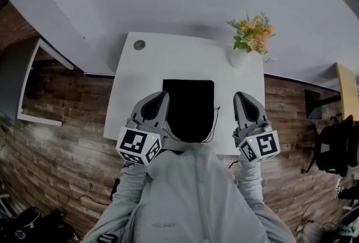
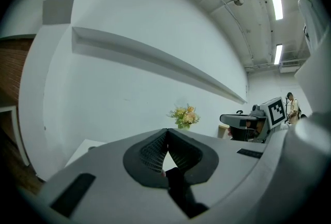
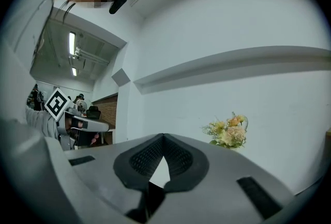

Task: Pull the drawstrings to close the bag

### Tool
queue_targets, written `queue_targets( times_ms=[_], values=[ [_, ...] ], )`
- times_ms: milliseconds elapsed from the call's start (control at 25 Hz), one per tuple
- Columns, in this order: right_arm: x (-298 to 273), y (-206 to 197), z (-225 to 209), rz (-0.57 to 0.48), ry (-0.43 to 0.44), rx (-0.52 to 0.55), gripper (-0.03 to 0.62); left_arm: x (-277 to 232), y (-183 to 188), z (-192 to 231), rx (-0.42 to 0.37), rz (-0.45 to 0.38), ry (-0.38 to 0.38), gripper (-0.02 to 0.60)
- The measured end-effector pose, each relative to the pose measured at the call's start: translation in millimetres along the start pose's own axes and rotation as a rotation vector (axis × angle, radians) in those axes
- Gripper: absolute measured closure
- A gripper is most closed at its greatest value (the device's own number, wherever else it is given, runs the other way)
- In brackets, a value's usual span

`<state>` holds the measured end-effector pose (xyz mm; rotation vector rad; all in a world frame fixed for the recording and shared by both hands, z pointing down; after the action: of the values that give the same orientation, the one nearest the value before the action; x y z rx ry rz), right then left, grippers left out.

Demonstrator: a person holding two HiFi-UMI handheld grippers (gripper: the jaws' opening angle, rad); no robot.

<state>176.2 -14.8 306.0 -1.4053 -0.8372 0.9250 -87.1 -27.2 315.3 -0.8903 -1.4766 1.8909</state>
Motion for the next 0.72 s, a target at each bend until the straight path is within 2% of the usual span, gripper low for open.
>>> queue_targets(
  times_ms=[720],
  values=[
    [0.2,-10.5,-3.6,0.053,-0.02,0.001,0.572,-5.0,-6.8,1.5,0.01,0.035,-0.016,0.557]
  ],
)
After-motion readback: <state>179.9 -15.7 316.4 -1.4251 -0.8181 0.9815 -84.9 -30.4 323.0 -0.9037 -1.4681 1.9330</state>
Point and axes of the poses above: the fingertips, and each gripper's own axes: x backward along the fingers, z to its left, y out of its top, the point moved 6 cm from there along x, backward along the fingers, and after that the axes turned 3 degrees about -y, right-handed, at the moved point
